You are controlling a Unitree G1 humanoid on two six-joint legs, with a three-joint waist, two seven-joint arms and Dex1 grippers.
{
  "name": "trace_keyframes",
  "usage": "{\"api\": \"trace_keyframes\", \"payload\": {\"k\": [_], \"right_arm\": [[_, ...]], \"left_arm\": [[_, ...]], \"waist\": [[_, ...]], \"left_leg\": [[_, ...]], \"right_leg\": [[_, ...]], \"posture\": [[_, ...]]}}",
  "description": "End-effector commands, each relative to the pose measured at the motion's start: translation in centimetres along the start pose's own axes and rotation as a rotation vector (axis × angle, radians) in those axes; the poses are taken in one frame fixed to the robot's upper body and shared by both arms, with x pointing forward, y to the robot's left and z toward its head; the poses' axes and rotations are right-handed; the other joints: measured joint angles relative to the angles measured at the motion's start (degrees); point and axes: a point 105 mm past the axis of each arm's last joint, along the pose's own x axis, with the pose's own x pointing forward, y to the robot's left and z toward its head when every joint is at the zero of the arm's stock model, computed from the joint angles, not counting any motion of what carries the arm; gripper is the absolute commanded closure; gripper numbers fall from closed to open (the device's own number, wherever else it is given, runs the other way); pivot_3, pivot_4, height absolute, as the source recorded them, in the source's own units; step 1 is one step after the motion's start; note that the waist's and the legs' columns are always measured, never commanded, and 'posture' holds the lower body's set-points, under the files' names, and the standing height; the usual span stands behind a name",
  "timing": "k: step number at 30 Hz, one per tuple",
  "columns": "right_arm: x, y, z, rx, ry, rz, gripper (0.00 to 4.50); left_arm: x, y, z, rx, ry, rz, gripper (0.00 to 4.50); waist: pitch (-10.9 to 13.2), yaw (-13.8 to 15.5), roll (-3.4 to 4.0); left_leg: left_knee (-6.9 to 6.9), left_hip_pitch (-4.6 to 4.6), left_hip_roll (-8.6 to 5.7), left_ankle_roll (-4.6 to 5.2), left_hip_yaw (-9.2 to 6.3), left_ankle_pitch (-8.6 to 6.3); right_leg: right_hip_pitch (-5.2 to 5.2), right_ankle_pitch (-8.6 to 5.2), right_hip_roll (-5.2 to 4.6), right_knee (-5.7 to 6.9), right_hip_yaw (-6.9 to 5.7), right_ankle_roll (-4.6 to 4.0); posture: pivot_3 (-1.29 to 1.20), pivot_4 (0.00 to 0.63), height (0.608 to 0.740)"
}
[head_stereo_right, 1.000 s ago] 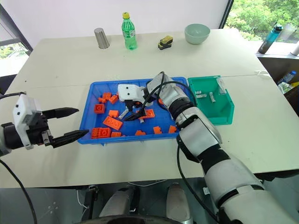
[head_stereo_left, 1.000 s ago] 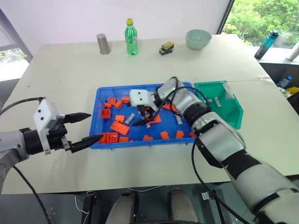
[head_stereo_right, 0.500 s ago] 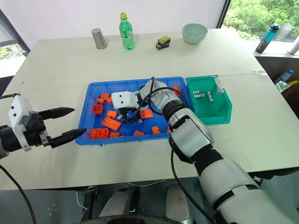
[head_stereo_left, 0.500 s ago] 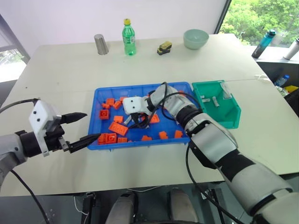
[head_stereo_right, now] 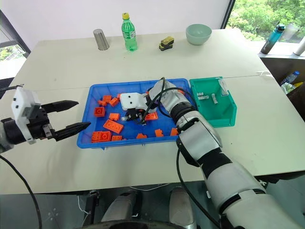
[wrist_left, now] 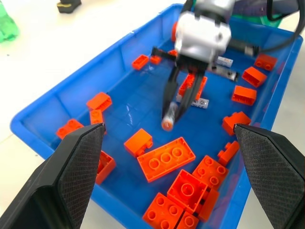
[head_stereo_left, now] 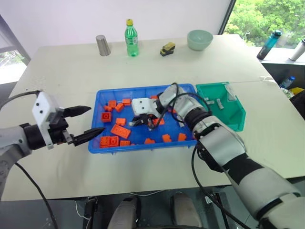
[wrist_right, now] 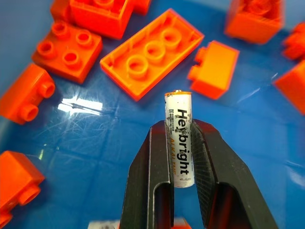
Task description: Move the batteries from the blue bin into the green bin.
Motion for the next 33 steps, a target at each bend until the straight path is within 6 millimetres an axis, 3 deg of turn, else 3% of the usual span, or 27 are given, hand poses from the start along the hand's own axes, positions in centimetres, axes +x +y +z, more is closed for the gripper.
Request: {"api": "trace_keyframes", "payload": {"k": [1,4,7,11,15,18,24,29,33], "right_arm": [[-3.0,-2.0,4.0,0.008,-0.171,-0.124,4.40],[-6.1,-2.9,5.7,0.107,-0.256,-0.270,4.40],[-11.4,-3.6,5.3,0.238,-0.279,-0.498,4.40],[-17.9,-1.8,1.5,0.359,-0.186,-0.739,4.40],[-22.2,0.9,-3.1,0.566,-0.095,-0.966,4.40],[-23.7,3.6,-5.1,0.632,-0.017,-1.040,4.40],[-25.7,6.9,-7.6,0.727,0.073,-1.119,4.40],[-25.7,7.2,-7.5,0.670,0.126,-1.099,2.10],[-24.8,4.6,-4.6,0.569,0.016,-1.017,2.10]], "left_arm": [[0.7,-0.2,0.4,0.023,-0.018,-0.035,0.00],[1.5,-0.2,0.4,0.023,-0.026,-0.059,0.00],[2.5,-0.1,0.7,0.023,-0.045,-0.086,0.00],[3.6,0.1,1.0,0.020,-0.070,-0.129,0.00],[5.2,0.8,1.4,0.023,-0.120,-0.116,0.00],[6.0,0.8,1.6,0.020,-0.141,-0.124,0.00],[6.5,0.9,1.6,0.021,-0.148,-0.132,0.00],[6.5,0.7,1.7,0.025,-0.151,-0.143,0.00],[6.5,0.6,1.8,0.026,-0.150,-0.146,0.00]], "waist": [[0.0,0.1,0.00],[0.0,0.3,0.00],[0.0,0.8,-0.01],[0.0,2.9,-0.03],[0.0,3.3,-0.04],[0.0,3.1,-0.03],[0.0,2.6,-0.02],[0.0,3.1,-0.02],[0.0,3.0,-0.02]], "left_leg": [[0.00,0.00,0.00,0.00,0.00,0.00],[0.01,-0.01,0.00,0.00,0.01,0.00],[0.03,-0.04,-0.01,0.00,0.01,0.00],[0.13,-0.09,-0.12,0.02,-0.04,-0.01],[0.18,-0.11,-0.16,0.05,0.09,-0.02],[0.17,-0.11,-0.13,0.05,0.15,-0.02],[0.12,-0.09,-0.03,0.06,0.33,-0.02],[0.19,-0.09,-0.05,0.08,0.33,-0.04],[0.20,-0.09,-0.05,0.08,0.36,-0.04]], "right_leg": [[0.01,0.00,0.00,0.00,0.00,0.00],[0.00,0.00,-0.02,0.08,0.00,0.00],[0.00,0.00,-0.03,0.10,0.00,0.00],[0.03,0.01,-0.12,0.05,0.01,-0.01],[0.03,0.01,-0.17,0.02,0.05,-0.01],[-0.01,0.01,-0.16,0.08,0.05,-0.01],[-0.07,0.01,-0.10,0.10,0.11,-0.01],[0.00,0.01,-0.13,0.07,0.10,0.00],[-0.01,0.01,-0.13,0.04,0.11,0.00]], "posture": [[0.00,0.150,0.727],[0.00,0.150,0.727],[0.00,0.150,0.727],[0.00,0.150,0.727],[0.00,0.150,0.727],[0.00,0.150,0.727],[0.00,0.150,0.727],[0.00,0.150,0.727],[0.00,0.150,0.727]]}}
